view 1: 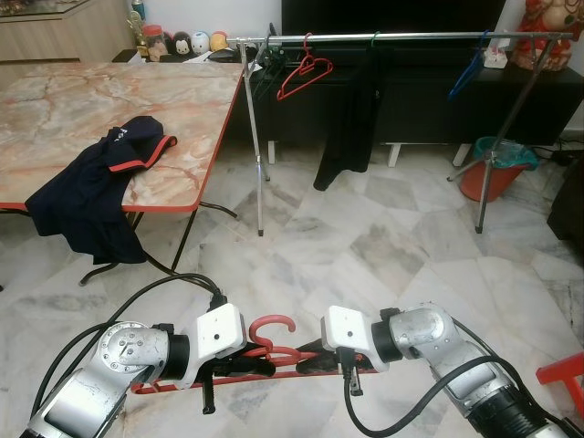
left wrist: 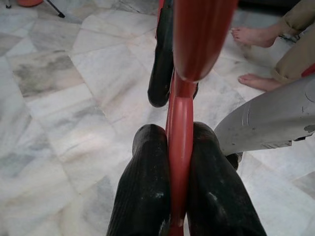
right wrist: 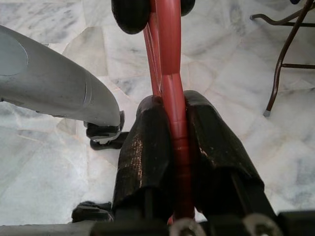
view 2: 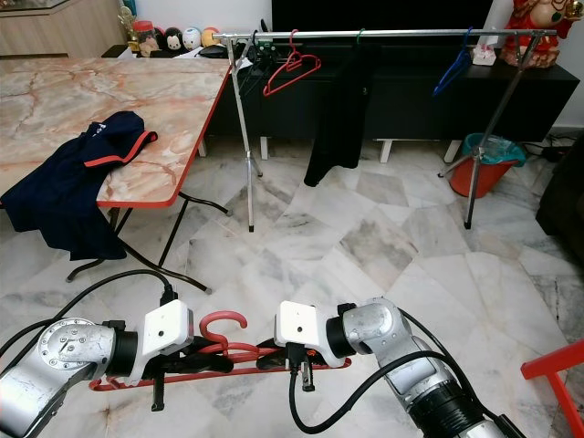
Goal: Hang hanger
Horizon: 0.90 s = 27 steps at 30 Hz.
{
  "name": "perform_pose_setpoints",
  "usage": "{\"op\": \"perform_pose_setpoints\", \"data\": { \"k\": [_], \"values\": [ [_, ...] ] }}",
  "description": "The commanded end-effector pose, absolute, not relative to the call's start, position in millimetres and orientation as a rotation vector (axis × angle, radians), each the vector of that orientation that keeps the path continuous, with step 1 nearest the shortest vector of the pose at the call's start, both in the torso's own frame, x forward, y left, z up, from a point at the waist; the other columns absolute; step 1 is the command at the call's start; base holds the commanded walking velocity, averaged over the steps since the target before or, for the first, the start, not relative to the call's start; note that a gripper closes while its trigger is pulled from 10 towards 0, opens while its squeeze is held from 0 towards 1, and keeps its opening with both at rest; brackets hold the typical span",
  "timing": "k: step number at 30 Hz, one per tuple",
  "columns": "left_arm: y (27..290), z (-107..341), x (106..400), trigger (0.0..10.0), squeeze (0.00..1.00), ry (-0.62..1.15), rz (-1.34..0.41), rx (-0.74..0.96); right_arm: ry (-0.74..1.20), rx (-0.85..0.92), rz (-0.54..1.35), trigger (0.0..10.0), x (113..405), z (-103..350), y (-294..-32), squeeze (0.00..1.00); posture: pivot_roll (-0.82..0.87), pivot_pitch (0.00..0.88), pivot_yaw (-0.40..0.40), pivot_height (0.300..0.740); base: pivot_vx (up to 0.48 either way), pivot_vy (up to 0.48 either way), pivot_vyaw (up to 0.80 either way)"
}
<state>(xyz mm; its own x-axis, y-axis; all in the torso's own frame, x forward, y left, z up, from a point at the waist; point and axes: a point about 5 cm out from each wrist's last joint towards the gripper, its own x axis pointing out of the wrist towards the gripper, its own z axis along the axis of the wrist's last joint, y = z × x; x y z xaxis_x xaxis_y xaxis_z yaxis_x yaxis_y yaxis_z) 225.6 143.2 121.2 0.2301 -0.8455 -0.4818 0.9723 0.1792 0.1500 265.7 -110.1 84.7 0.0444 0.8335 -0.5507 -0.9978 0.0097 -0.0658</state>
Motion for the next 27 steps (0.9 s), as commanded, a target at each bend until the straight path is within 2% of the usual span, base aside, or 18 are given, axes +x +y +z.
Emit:
{"op": "perform_pose_setpoints", "data": {
  "k": [1, 8, 24, 25, 26, 27],
  "values": [
    [145.7, 122.1, 226.7, 0.0, 0.00, 0.312, -1.312, 0.514, 0.395, -0.469, 1.448, 10.0, 271.2, 88.2, -114.2, 1.00, 0.01, 0.007, -0.002, 0.740, 0.000, 0.000, 0.00],
    [159.3, 126.6, 227.9, 0.0, 0.00, 0.325, -1.332, 0.732, 0.432, -0.451, 1.479, 10.0, 265.6, 82.8, -119.8, 1.00, 0.01, 0.016, -0.005, 0.740, 0.000, 0.000, 0.00],
    [162.6, 117.0, 229.0, 0.0, 0.00, 0.341, -1.314, 0.689, 0.493, -0.423, 1.457, 10.0, 263.9, 70.3, -129.7, 1.00, 0.01, 0.023, -0.008, 0.740, 0.000, 0.000, 0.00],
    [164.5, 115.9, 229.8, 0.0, 0.00, 0.347, -1.301, 0.684, 0.506, -0.443, 1.440, 10.0, 265.1, 67.0, -131.6, 0.60, 0.01, 0.023, -0.008, 0.740, 0.000, 0.000, 0.00],
    [164.5, 115.9, 229.8, 0.0, 0.00, 0.347, -1.301, 0.684, 0.506, -0.443, 1.440, 10.0, 265.1, 67.0, -131.6, 0.60, 0.01, 0.023, -0.008, 0.740, 0.000, 0.000, 0.00],
    [166.7, 114.6, 230.3, 0.0, 0.00, 0.353, -1.293, 0.685, 0.508, -0.451, 1.424, 10.0, 266.2, 64.9, -133.0, 0.00, 0.01, 0.023, -0.008, 0.740, 0.000, 0.000, 0.00]
  ]
}}
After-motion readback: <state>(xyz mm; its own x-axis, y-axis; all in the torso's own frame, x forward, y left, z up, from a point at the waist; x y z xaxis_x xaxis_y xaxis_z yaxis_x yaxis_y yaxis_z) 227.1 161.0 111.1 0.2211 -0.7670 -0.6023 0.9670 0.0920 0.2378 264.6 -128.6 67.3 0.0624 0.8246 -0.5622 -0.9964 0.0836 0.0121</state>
